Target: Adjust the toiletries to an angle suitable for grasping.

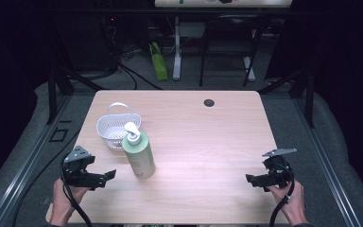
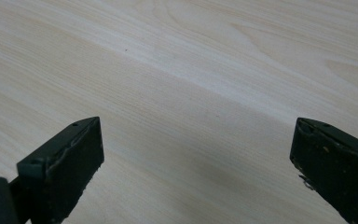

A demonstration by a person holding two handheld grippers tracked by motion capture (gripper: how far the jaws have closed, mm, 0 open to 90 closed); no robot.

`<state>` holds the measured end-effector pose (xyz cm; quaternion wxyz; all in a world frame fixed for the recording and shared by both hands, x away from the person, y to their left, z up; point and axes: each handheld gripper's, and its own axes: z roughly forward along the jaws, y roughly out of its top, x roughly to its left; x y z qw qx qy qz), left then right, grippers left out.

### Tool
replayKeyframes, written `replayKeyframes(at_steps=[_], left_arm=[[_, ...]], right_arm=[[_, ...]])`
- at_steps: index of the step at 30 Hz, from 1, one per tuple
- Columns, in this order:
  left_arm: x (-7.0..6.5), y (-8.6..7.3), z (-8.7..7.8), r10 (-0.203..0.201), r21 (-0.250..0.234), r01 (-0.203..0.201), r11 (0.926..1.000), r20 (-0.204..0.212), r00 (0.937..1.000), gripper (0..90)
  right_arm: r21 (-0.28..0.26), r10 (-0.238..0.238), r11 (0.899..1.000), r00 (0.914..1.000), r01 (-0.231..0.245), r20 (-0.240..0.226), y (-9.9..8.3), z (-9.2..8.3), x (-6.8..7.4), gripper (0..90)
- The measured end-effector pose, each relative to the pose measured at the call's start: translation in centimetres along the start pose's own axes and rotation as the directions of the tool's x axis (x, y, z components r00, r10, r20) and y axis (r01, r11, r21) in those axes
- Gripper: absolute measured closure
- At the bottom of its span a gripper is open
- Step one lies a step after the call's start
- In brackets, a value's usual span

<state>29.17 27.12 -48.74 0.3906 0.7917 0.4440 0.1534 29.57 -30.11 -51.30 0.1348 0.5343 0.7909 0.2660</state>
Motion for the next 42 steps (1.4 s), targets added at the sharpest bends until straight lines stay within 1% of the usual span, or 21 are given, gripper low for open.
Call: replayKeyframes(at_steps=[7, 9, 13, 16, 17, 20, 23, 26, 30, 36, 38, 39, 40, 41, 42], left_arm=[[-1.1, 1.0, 0.8, 0.030, -0.015, -0.030, 0.9994, 0.033, 0.9990, 0.0], [-1.4, 1.3, 1.0, 0.035, -0.021, -0.034, 0.9992, 0.039, 0.9986, 0.0], [-2.0, 2.0, 1.7, 0.057, -0.029, -0.056, 0.9980, 0.052, 0.9970, 0.0], [-2.7, 2.6, 2.2, 0.078, -0.050, -0.075, 0.9960, 0.061, 0.9951, 0.0], [-2.7, 2.6, 2.2, 0.078, -0.050, -0.075, 0.9960, 0.061, 0.9951, 0.0], [-3.1, 3.2, 2.7, 0.095, -0.068, -0.090, 0.9936, 0.068, 0.9932, 0.0], [-3.4, 3.7, 3.0, 0.107, -0.086, -0.101, 0.9912, 0.064, 0.9922, 0.0], [-3.7, 4.2, 3.3, 0.108, -0.101, -0.100, 0.9898, 0.070, 0.9918, 0.0], [-4.1, 4.8, 3.8, 0.116, -0.123, -0.108, 0.9865, 0.056, 0.9917, 0.0], [-4.3, 5.3, 4.4, 0.114, -0.134, -0.107, 0.9852, 0.048, 0.9924, 0.2], [-4.4, 5.4, 4.5, 0.120, -0.140, -0.112, 0.9838, 0.050, 0.9915, 0.2], [-4.5, 5.6, 4.6, 0.123, -0.152, -0.115, 0.9816, 0.047, 0.9912, 0.2], [-4.5, 5.6, 4.6, 0.123, -0.152, -0.115, 0.9816, 0.047, 0.9912, 0.2], [-4.7, 5.7, 4.7, 0.124, -0.166, -0.115, 0.9795, 0.044, 0.9913, 0.2], [-4.7, 5.7, 4.7, 0.124, -0.166, -0.115, 0.9795, 0.044, 0.9913, 0.2]], right_arm=[[-0.002, -0.007, 1.000, 1.0000, 0.007, 0.000, 0.1, 0.0, 0.1, 2.3], [0.003, 0.000, 1.000, 1.0000, 0.000, -0.004, 0.1, 0.0, 0.1, 2.2], [0.007, 0.004, 1.000, 1.0000, -0.004, -0.004, 0.1, 0.1, 0.1, 2.2], [0.009, 0.002, 1.000, 1.0000, -0.002, -0.006, 0.1, 0.2, 0.1, 2.1], [0.009, 0.002, 1.000, 1.0000, -0.002, -0.006, 0.1, 0.2, 0.1, 2.1], [0.011, -0.004, 1.000, 1.0000, 0.004, -0.004, 0.1, 0.2, 0.1, 2.2], [0.011, -0.003, 1.000, 1.0000, 0.003, -0.002, 0.1, 0.2, 0.1, 2.2], [0.010, -0.002, 1.000, 1.0000, 0.002, -0.003, 0.1, 0.2, 0.1, 2.2], [0.010, -0.001, 1.000, 1.0000, 0.001, -0.005, 0.1, 0.2, 0.1, 2.1], [0.010, 0.000, 1.000, 1.0000, 0.000, -0.004, 0.1, 0.2, 0.0, 2.2], [0.010, -0.001, 1.000, 1.0000, 0.001, -0.004, 0.1, 0.1, 0.0, 2.2], [0.011, 0.001, 1.000, 1.0000, -0.001, -0.003, 0.1, 0.1, 0.1, 2.2], [0.011, 0.001, 1.000, 1.0000, -0.001, -0.003, 0.1, 0.1, 0.1, 2.2], [0.011, 0.001, 1.000, 1.0000, -0.001, -0.003, 0.1, 0.1, 0.1, 2.2], [0.011, 0.001, 1.000, 1.0000, -0.001, -0.003, 0.1, 0.1, 0.1, 2.2]])
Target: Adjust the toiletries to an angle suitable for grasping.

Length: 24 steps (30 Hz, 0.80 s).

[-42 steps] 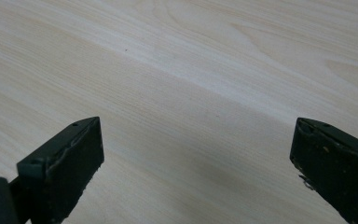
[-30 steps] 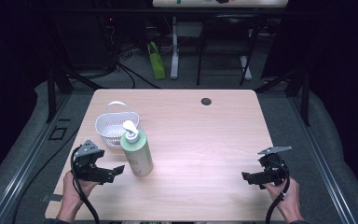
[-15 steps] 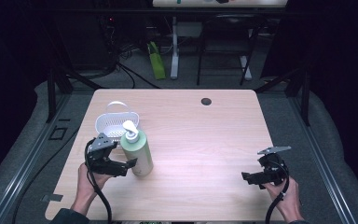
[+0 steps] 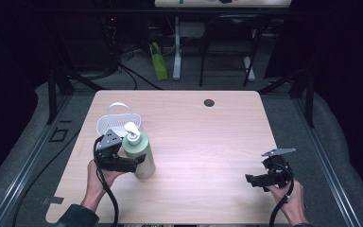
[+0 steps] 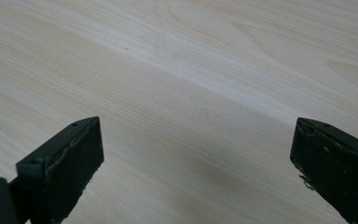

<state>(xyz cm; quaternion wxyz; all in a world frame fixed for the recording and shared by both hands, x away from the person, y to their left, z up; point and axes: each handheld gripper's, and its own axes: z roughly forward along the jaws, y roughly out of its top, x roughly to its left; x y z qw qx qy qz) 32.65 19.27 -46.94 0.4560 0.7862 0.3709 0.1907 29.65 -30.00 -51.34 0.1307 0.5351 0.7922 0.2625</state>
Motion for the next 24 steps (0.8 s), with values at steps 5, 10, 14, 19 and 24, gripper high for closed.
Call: replayKeyframes(at_steps=[5, 10, 14, 19, 24], left_arm=[[-0.3, 0.4, 0.4, 0.009, -0.017, -0.009, 0.9998, -0.001, 1.0000, 0.2], [-0.5, 0.6, 0.8, 0.008, -0.027, -0.008, 0.9996, -0.010, 0.9999, 0.3], [-0.5, 0.4, 1.1, 0.001, -0.035, -0.001, 0.9994, -0.008, 1.0000, 2.1], [-0.4, 0.1, 1.0, -0.007, -0.067, 0.006, 0.9977, -0.022, 0.9997, 9.4], [-0.4, -0.1, 0.9, -0.012, -0.079, 0.010, 0.9968, -0.021, 0.9997, 10.9]], right_arm=[[0.001, -0.001, 1.000, 1.0000, 0.001, 0.000, 0.0, 0.0, 0.0, 2.2], [-0.003, -0.008, 1.000, 1.0000, 0.008, 0.001, 0.0, 0.0, -0.1, 2.3], [-0.003, -0.009, 1.000, 1.0000, 0.009, 0.002, 0.0, 0.0, -0.1, 2.4], [-0.005, -0.007, 1.000, 1.0000, 0.007, 0.002, 0.0, -0.1, -0.1, 2.5], [-0.006, -0.008, 1.000, 1.0000, 0.009, 0.003, 0.0, -0.1, -0.1, 2.6]])
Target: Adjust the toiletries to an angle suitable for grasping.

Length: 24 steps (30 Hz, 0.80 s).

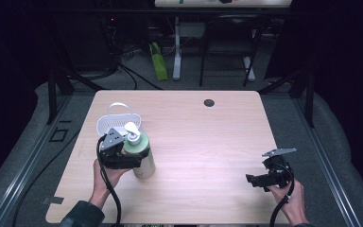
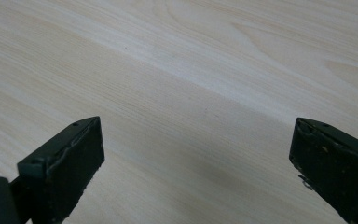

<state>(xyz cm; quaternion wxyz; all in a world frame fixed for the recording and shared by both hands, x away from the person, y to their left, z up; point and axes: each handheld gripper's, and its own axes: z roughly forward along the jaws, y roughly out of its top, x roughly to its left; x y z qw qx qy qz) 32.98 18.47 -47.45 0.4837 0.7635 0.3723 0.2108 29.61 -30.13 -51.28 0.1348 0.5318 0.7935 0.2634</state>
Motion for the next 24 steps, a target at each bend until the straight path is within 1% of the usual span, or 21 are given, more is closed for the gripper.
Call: replayKeyframes(at_steps=[4, 7, 24], left_arm=[[-0.03, -0.01, -0.08, 0.005, 0.004, -0.005, 1.0000, -0.006, 1.0000, 11.3], [-0.06, -0.10, -0.14, -0.004, -0.004, 0.004, 1.0000, -0.011, 0.9999, 11.5], [0.05, -0.29, -0.56, -0.007, -0.003, 0.007, 1.0000, -0.028, 0.9996, 11.9]], right_arm=[[-0.002, -0.002, 1.000, 1.0000, 0.002, 0.003, -0.01, -0.02, 0.00, 2.7], [-0.003, -0.004, 1.000, 1.0000, 0.004, 0.005, 0.00, -0.03, 0.02, 2.7], [-0.002, -0.009, 1.000, 0.9999, 0.009, 0.004, -0.01, 0.02, 0.15, 2.9]])
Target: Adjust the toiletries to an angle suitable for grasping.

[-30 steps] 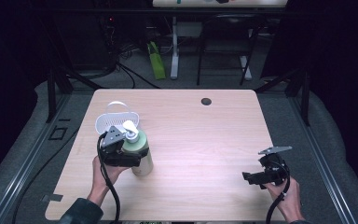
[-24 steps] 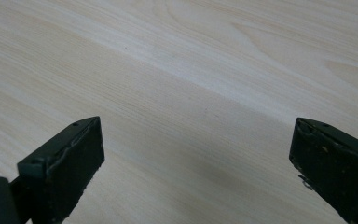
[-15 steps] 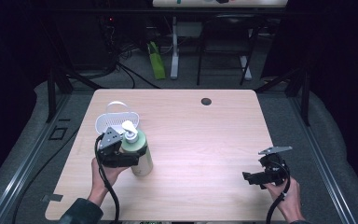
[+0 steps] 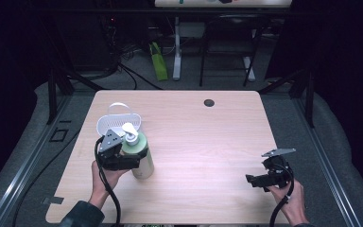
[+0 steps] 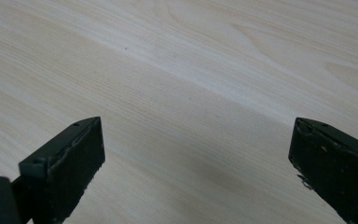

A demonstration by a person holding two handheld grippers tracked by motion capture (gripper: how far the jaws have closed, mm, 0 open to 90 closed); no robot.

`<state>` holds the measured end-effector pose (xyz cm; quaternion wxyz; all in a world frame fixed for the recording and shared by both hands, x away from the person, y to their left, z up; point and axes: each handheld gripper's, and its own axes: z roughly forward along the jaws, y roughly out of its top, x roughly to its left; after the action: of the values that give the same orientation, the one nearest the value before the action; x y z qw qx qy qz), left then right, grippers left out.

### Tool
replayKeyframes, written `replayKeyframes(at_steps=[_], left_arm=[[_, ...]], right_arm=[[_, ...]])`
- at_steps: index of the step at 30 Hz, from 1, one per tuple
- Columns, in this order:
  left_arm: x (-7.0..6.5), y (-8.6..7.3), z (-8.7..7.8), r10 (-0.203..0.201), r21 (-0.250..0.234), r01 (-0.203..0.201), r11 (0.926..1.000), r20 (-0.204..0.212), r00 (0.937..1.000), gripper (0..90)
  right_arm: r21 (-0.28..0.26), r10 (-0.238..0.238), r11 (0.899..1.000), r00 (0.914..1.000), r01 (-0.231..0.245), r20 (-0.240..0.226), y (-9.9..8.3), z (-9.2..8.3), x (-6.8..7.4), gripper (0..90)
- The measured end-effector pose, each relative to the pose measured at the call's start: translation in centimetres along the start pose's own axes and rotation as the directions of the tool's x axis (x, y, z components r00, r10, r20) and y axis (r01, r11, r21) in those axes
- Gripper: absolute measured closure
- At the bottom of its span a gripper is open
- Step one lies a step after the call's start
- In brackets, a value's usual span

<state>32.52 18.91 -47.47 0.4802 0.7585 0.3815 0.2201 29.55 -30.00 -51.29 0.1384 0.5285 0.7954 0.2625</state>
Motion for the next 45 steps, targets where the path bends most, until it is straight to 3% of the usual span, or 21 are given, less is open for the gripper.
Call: replayKeyframes(at_steps=[25, 33, 38, 42, 45], left_arm=[[0.8, -1.0, -2.3, -0.045, 0.009, 0.046, 0.9989, -0.091, 0.9948, 11.8], [0.9, -1.0, -2.5, -0.041, 0.013, 0.043, 0.9990, -0.094, 0.9947, 11.5], [1.0, -1.1, -2.5, -0.052, 0.002, 0.053, 0.9986, -0.071, 0.9961, 10.8], [0.7, -0.7, -3.0, -0.046, -0.041, 0.043, 0.9982, -0.064, 0.9969, 1.6], [0.6, -0.5, -3.2, -0.043, -0.056, 0.040, 0.9976, -0.065, 0.9970, 0.0]], right_arm=[[0.002, -0.011, 1.000, 0.9999, 0.011, 0.003, 0.0, 0.1, 0.2, 3.0], [0.006, -0.012, 1.000, 0.9999, 0.012, 0.002, 0.0, 0.1, 0.2, 3.1], [0.008, -0.016, 1.000, 0.9999, 0.016, 0.004, 0.0, 0.1, 0.3, 3.1], [0.008, -0.018, 1.000, 0.9998, 0.018, 0.003, 0.0, 0.1, 0.3, 3.1], [0.008, -0.019, 1.000, 0.9998, 0.019, 0.003, 0.0, 0.1, 0.3, 3.1]])
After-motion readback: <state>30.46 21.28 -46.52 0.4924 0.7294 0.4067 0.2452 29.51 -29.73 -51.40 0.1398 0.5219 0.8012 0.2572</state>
